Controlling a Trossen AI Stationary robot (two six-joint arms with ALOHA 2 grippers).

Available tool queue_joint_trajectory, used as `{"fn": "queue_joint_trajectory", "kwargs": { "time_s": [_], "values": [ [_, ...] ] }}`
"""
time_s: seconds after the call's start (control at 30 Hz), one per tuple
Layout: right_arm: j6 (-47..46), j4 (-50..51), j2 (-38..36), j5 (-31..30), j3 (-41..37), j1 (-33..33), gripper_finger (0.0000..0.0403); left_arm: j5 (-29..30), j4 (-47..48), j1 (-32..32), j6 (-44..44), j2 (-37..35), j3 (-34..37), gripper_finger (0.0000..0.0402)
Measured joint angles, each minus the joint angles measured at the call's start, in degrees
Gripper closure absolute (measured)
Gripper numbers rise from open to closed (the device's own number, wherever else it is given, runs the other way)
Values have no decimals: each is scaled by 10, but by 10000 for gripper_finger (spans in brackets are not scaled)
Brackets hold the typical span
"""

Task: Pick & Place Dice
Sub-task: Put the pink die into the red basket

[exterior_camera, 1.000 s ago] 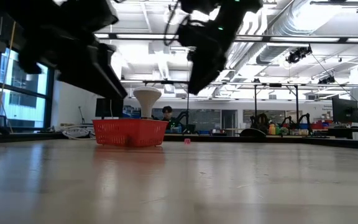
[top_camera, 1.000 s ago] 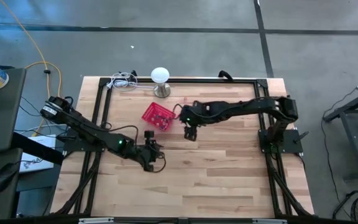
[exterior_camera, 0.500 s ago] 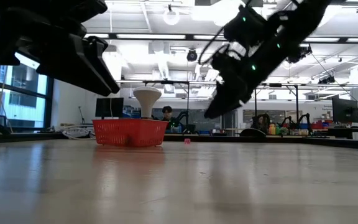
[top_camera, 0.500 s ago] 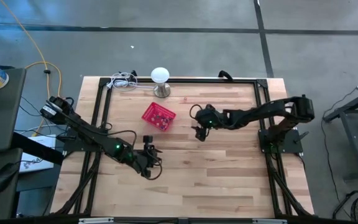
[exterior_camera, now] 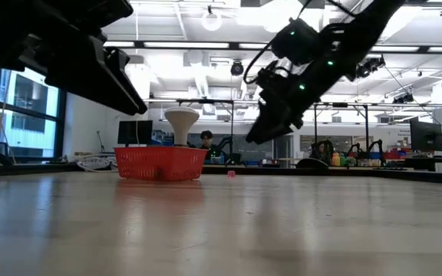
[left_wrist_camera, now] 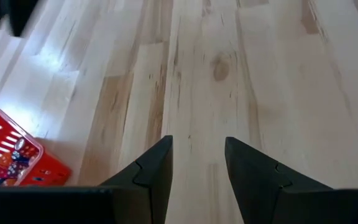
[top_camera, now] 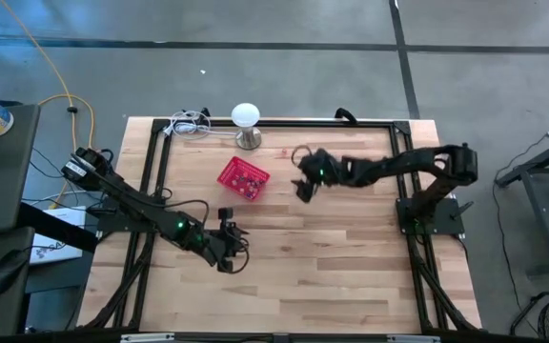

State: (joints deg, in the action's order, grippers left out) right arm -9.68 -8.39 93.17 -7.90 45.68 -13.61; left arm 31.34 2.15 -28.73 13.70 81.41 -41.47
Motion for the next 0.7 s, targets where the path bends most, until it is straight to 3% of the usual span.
{"fn": "queue_joint_trajectory", "kwargs": {
  "time_s": [0.3,0.7],
  "values": [
    [28,138,10,64,120,-102,145,0,-12,2,42,0,0,262],
    [78,284,182,96,302,-140,145,0,-22,0,39,0,0,262]
  ]
}}
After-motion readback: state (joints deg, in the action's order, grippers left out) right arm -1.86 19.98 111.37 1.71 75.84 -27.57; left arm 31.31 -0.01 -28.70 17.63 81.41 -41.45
